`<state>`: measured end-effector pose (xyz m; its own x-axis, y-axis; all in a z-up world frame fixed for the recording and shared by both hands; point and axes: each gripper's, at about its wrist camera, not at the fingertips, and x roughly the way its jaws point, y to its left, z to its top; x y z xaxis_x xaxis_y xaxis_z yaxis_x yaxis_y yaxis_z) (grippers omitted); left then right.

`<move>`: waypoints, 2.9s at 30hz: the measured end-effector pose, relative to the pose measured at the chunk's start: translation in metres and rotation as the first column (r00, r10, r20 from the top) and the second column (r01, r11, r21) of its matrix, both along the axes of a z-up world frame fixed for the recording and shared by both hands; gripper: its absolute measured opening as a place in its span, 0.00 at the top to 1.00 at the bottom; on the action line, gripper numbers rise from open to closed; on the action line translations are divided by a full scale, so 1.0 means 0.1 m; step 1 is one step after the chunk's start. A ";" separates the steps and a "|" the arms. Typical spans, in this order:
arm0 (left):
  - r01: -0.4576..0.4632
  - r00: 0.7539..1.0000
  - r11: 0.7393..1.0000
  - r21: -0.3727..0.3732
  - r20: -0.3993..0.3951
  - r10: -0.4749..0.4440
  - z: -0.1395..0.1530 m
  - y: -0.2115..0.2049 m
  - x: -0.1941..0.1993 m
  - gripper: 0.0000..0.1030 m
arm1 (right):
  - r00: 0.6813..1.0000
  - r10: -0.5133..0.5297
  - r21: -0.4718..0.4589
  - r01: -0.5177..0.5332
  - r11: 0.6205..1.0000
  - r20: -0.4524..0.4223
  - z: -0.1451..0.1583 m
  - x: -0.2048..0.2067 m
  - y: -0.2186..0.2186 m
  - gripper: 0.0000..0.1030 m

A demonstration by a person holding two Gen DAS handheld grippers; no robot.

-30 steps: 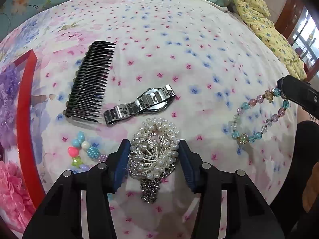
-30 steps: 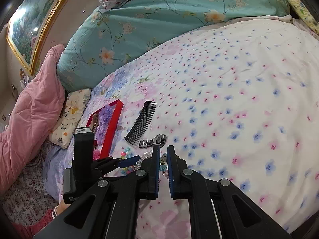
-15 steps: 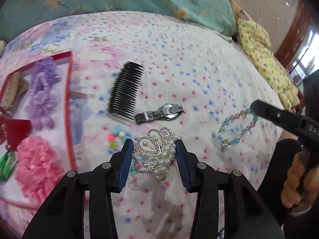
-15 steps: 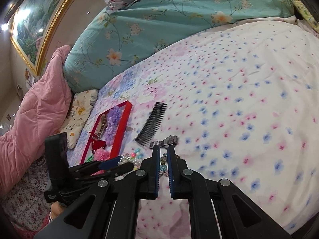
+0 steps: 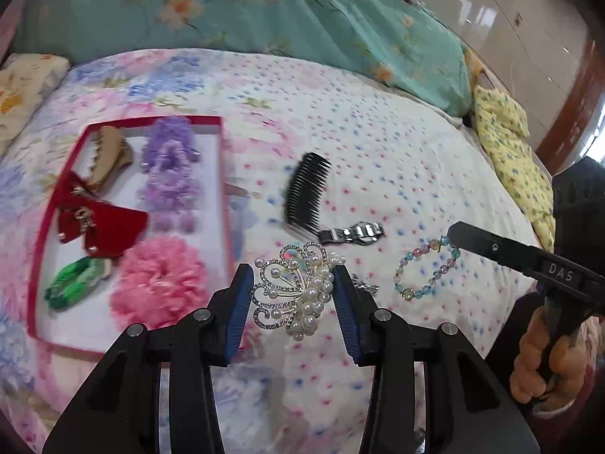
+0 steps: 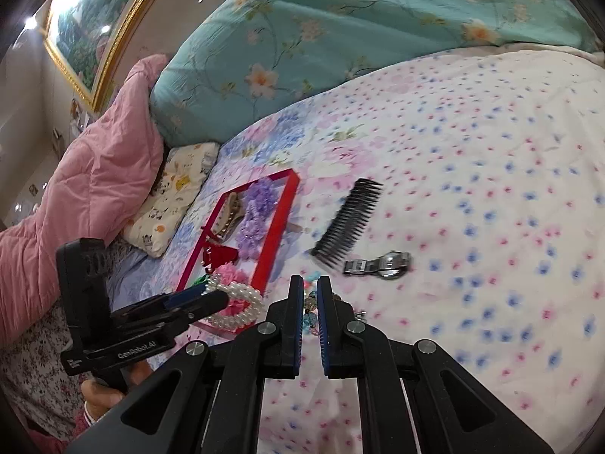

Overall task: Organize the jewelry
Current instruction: 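Carry the pearl brooch and bead bracelet into the tray and open both grippers, then move the right gripper to the black comb and close on it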

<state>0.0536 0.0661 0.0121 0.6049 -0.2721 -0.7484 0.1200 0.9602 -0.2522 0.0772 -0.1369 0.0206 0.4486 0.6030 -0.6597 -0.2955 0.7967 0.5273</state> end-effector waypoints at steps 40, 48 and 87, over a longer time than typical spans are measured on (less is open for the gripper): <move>-0.301 0.951 0.950 0.088 -0.047 0.306 -0.33 1.45 -0.25 0.60 | 0.942 0.319 -0.015 -0.322 0.947 -0.106 -0.57 0.40 2.03 0.93; -0.291 0.951 0.951 0.105 -0.078 0.299 -0.52 1.41 -0.12 0.60 | 0.946 0.298 -0.054 -0.307 0.950 -0.128 -0.71 0.49 1.99 0.93; -0.244 0.953 0.963 0.116 -0.157 0.260 -0.65 1.28 -0.08 0.38 | 0.963 0.238 0.020 -0.237 0.971 -0.130 -0.55 0.51 1.69 0.58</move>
<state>0.0457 0.1945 -0.0529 0.5072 -0.0504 -0.8603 -0.1658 0.9739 -0.1549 0.1283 0.0323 -0.0342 0.2024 0.6845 -0.7003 -0.4045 0.7097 0.5768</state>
